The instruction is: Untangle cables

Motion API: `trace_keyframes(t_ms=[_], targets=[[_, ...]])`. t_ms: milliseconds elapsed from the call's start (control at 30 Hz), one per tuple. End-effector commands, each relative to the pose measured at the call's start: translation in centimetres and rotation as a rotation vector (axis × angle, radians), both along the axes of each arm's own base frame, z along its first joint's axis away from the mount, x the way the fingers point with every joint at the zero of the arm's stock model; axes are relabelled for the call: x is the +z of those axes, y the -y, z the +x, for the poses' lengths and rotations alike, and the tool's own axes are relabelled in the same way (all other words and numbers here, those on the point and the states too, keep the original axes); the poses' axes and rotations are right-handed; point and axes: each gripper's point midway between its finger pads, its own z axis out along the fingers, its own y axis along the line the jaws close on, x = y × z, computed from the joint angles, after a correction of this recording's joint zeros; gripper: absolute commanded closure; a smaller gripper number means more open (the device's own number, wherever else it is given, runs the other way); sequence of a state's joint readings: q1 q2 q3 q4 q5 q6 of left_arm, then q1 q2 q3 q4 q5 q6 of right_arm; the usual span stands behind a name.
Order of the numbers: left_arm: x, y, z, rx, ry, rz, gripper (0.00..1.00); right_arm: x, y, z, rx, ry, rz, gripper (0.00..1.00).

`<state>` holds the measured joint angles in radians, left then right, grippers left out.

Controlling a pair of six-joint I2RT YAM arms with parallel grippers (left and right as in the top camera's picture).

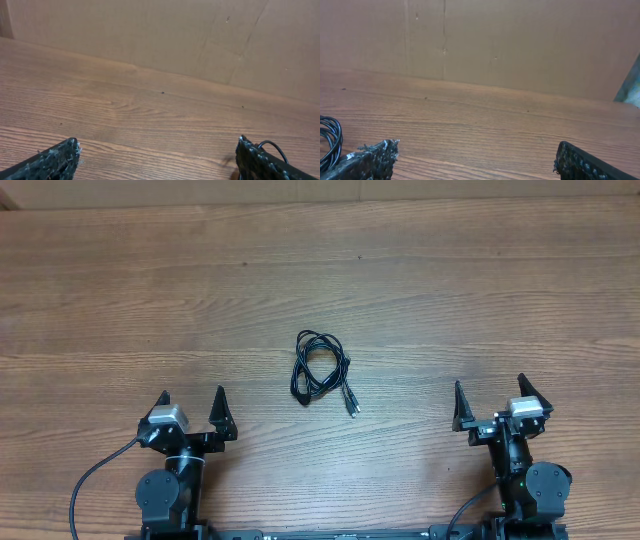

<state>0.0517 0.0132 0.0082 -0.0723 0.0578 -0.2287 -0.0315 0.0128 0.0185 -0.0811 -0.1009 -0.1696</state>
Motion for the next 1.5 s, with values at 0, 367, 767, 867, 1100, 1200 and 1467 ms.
trace_keyframes(t_ms=[0,367,767,867,1100,1200,1467], targets=[[-0.1,-0.1,0.0,0.006,0.002,0.024,0.0,-0.2,0.0,0.0,0.002,0.005,-0.003,0.0],[0.0,-0.1,0.0,0.005,0.002,0.024,0.01,-0.2,0.0,0.0,0.002,0.005,-0.004,0.0],[0.1,0.9,-0.1,-0.052,0.007,0.021,0.0,-0.2,0.0,0.0,0.002,0.004,-0.004,0.0],[0.3,2.3,-0.3,-0.13,-0.001,0.014,0.0,-0.2,0.0,0.0,0.002,0.005,-0.004,0.0],[0.7,2.4,-1.2,-0.134,-0.07,0.009,0.0,-0.2,0.0,0.0,0.002,0.004,-0.003,0.0],[2.1,2.4,-2.1,-0.137,-0.092,0.033,0.0,-0.2,0.0,0.0,0.002,0.005,-0.004,0.0],[4.9,2.3,-4.5,-0.128,-0.142,0.051,0.0,-0.2,0.0,0.0,0.002,0.005,-0.003,0.0]])
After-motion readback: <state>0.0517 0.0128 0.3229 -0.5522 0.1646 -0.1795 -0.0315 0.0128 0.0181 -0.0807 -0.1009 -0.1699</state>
